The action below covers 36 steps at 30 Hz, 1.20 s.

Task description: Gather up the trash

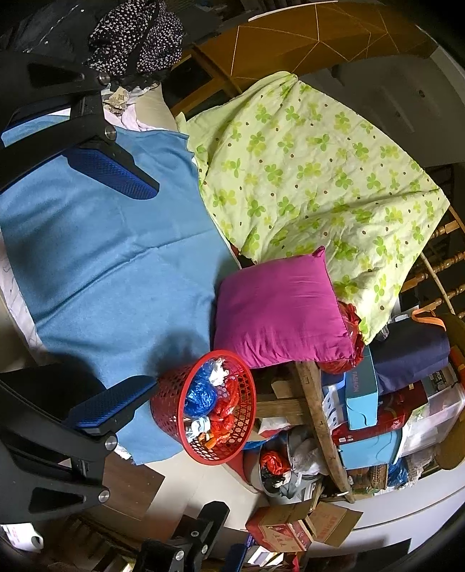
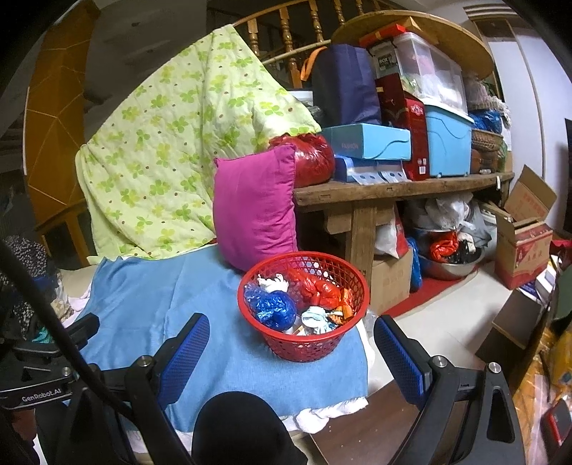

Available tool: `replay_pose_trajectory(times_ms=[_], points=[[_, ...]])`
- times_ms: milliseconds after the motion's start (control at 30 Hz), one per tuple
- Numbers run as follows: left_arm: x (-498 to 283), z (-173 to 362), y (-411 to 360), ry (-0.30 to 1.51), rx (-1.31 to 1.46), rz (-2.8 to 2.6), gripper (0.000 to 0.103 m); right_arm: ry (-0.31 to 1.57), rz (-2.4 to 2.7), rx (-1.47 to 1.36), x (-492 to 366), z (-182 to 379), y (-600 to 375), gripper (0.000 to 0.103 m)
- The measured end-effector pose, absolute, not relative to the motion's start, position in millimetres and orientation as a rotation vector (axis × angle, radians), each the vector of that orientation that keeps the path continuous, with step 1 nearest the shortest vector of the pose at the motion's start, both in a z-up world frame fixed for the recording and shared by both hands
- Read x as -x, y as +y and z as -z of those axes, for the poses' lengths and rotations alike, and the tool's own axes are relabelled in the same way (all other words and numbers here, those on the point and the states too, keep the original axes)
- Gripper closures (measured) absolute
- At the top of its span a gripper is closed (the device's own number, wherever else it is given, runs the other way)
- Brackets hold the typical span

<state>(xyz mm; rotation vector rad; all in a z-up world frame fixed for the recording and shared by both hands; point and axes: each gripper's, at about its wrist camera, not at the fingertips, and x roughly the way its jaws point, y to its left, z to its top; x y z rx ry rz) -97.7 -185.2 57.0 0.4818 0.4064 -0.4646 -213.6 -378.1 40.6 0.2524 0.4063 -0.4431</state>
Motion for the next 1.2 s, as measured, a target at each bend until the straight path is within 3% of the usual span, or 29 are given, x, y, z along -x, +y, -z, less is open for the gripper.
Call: replay_pose_trajectory(times_ms=[1200], points=[[2.5, -41.6, -247.0, 0.449, -0.465, 0.533, 0.004, 0.454, 0.613, -0.298, 130.4, -34.0, -439.8, 0.008]])
